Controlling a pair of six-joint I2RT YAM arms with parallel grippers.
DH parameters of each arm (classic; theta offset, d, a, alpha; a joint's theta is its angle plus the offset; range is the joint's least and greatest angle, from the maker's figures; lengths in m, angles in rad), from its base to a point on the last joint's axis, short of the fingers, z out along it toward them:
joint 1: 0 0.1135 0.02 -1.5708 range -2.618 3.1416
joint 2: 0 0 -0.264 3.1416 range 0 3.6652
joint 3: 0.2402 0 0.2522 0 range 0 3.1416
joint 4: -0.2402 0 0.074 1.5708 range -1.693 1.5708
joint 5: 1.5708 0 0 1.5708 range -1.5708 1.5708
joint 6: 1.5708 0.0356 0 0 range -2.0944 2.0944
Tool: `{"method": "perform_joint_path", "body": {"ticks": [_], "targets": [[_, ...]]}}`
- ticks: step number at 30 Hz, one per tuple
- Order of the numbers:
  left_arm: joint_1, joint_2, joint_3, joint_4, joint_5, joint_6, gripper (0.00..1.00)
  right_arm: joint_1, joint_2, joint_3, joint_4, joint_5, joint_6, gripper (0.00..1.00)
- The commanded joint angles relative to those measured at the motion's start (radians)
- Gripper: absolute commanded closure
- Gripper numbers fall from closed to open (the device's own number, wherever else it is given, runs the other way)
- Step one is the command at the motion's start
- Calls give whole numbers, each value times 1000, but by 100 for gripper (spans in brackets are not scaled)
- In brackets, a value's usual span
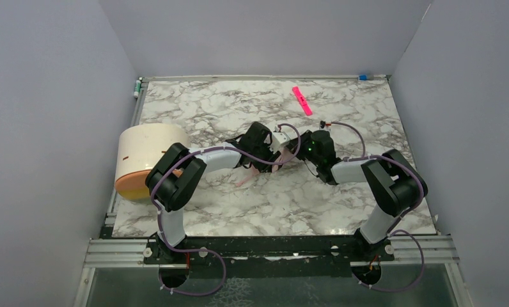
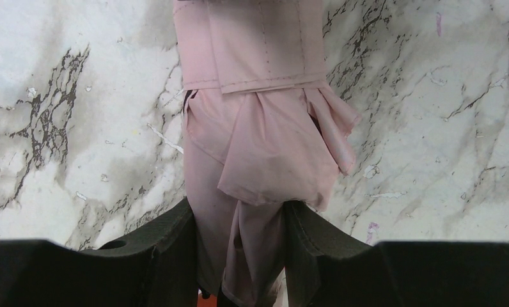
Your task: Put away the umbrella
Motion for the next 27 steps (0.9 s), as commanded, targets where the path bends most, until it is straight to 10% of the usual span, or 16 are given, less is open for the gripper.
{"method": "perform_joint_path", "body": {"ticks": [1,17,27], "targets": [[-2,86,-64,-209,-71,42,100,-11,22,-32,-170,69,-99,92],[-5,-83,-58,-173,161,432,96,-32,-385,50,-676,269,-496,77],[-7,-154,-31,-161,246,397,49,-34,-485,-3,-776,164,-540,76]]}}
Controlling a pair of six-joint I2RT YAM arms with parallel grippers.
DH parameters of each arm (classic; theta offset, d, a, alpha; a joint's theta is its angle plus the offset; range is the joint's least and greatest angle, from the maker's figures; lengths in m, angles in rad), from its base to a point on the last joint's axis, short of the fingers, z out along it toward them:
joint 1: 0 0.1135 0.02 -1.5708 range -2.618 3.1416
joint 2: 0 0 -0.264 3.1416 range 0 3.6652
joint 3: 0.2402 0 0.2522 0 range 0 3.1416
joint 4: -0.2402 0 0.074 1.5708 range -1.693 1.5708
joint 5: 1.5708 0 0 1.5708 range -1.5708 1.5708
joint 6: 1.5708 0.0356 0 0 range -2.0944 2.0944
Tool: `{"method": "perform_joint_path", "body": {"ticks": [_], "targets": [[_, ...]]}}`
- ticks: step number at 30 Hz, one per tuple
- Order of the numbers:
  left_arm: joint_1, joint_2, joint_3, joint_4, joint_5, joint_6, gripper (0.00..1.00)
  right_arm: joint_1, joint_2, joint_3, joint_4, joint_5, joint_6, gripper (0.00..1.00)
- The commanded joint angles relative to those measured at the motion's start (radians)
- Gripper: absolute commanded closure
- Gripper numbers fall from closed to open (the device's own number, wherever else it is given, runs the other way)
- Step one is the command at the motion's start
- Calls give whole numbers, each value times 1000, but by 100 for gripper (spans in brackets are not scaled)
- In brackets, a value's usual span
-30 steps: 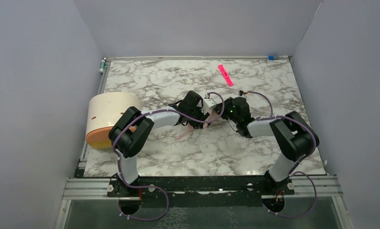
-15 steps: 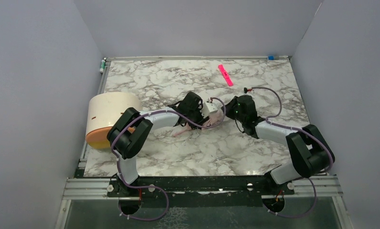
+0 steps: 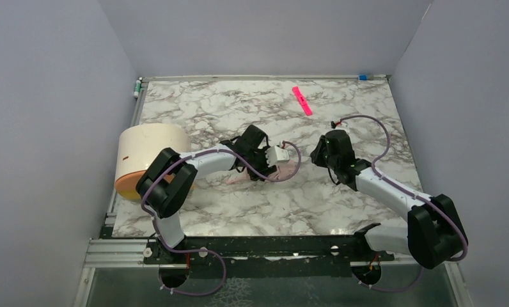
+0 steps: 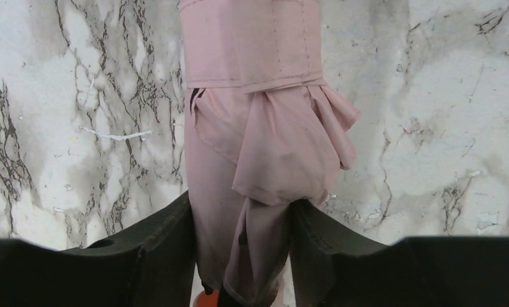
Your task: Put away the umbrella
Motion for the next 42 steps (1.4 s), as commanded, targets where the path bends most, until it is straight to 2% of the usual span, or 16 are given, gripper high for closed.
{"method": "perform_joint_path", "body": {"ticks": [1,4,5,9,16,21,26,29,30,37,42], "targets": [[-5,-76,10,-32,66,-2,45,-3,-34,-23,-67,-53,-53,76],[-4,-116,-2,-29,51,-22,29,-3,-39,-33,-60,-86,-70,76],[-4,-133,-7,-27,44,-30,28,-4,-39,-35,-59,-93,-72,76],[-3,-198,-28,-10,-24,-92,27,-4,-34,-34,-66,-94,-76,76],[24,-347,-95,12,-244,-348,32,-4,35,35,-109,-76,-125,75],[56,-466,-166,-1,-453,-576,47,-4,103,82,-120,-82,-147,75],[65,-599,-285,18,-634,-752,78,-4,178,141,-149,-76,-157,75],[67,-628,-353,39,-653,-804,97,-3,227,174,-162,-102,-177,75],[67,-621,-367,39,-652,-822,100,-4,241,183,-158,-119,-188,75],[67,-429,-372,54,-554,-873,100,-2,348,232,-192,-193,-256,78],[67,-310,-354,138,-489,-883,100,-2,389,233,-191,-272,-263,83]]}}
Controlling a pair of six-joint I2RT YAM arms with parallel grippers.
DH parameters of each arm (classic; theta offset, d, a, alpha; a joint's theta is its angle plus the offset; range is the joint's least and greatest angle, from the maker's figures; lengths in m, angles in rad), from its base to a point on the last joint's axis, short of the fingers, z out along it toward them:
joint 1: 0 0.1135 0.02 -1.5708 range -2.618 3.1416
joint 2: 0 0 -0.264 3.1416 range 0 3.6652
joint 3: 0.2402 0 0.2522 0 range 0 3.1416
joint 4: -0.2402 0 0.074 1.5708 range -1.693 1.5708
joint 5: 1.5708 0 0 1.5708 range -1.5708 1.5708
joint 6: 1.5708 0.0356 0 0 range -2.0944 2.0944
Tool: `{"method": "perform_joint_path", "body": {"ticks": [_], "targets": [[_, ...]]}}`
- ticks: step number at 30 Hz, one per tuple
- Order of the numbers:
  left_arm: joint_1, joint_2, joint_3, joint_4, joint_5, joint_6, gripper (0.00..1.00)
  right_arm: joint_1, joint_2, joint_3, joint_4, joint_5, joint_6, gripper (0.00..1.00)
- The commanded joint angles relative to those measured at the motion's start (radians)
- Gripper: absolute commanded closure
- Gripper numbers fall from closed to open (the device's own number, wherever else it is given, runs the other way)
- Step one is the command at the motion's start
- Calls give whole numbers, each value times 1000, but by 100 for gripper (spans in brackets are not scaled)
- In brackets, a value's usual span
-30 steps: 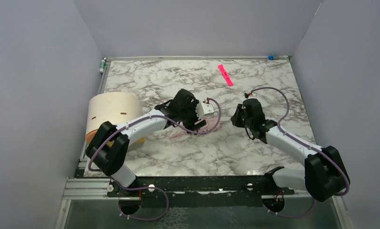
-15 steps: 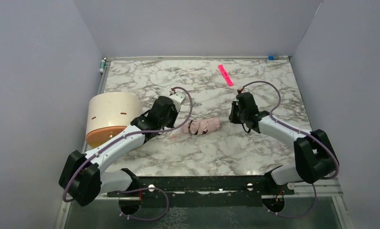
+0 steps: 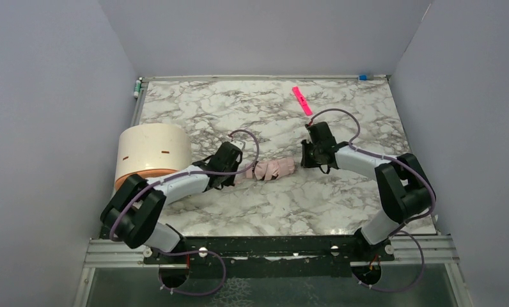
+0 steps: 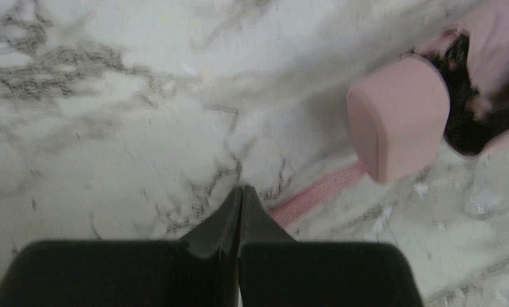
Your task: Put away the umbrella
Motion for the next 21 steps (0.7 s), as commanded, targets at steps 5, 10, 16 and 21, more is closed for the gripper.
{"method": "perform_joint_path", "body": {"ticks": [5,10,16,21], "targets": [[-4,121,57,155,118,-47,100,-1,42,24,-35,-126,-27,86],[-41,170,82,190,158,-59,100,17,42,28,-11,-222,3,89],[-147,277,180,227,195,-81,100,47,12,3,98,-374,114,89],[-173,364,306,167,193,-44,100,45,-71,-4,15,-96,153,87]]}}
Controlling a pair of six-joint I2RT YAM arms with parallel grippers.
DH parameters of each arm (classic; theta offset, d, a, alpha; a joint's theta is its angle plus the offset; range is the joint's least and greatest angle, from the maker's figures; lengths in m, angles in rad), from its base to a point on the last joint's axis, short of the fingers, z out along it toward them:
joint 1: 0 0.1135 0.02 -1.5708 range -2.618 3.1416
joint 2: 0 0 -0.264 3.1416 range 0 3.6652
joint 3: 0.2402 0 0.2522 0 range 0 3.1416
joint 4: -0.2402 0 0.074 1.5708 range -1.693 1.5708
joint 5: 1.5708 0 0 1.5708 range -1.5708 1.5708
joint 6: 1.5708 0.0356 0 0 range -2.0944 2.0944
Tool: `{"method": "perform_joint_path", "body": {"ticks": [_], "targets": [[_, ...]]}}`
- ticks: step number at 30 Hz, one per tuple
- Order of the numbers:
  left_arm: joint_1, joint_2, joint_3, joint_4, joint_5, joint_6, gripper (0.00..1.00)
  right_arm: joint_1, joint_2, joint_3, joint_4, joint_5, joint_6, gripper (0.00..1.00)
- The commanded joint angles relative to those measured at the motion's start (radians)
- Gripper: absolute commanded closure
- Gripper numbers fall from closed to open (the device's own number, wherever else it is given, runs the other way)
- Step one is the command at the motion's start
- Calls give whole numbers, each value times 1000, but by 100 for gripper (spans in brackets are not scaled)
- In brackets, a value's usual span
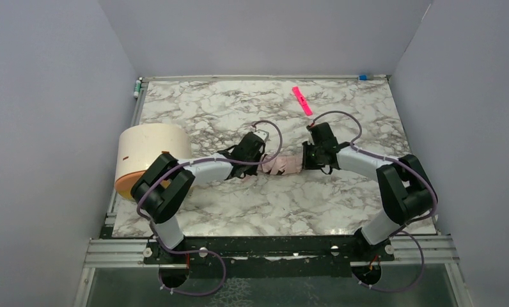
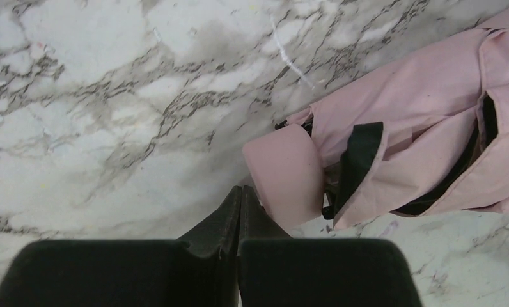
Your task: Put away the umbrella
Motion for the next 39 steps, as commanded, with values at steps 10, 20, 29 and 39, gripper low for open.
{"method": "perform_joint_path", "body": {"ticks": [10,20,29,39], "targets": [[-9,-19,161,-168,-107,90,79,37,-305,-38,-125,606,39,67],[67,-526,-35,-144,-144,85,36,37,-690,-63,-161,495,-55,48],[67,-937,-152,-238,-315,-101,3,37,-1081,-135,-182,542,-102,2],[67,-1130,-239,-333,-382,-147,1,37,-1268,-187,-291,561,-69,0]]}}
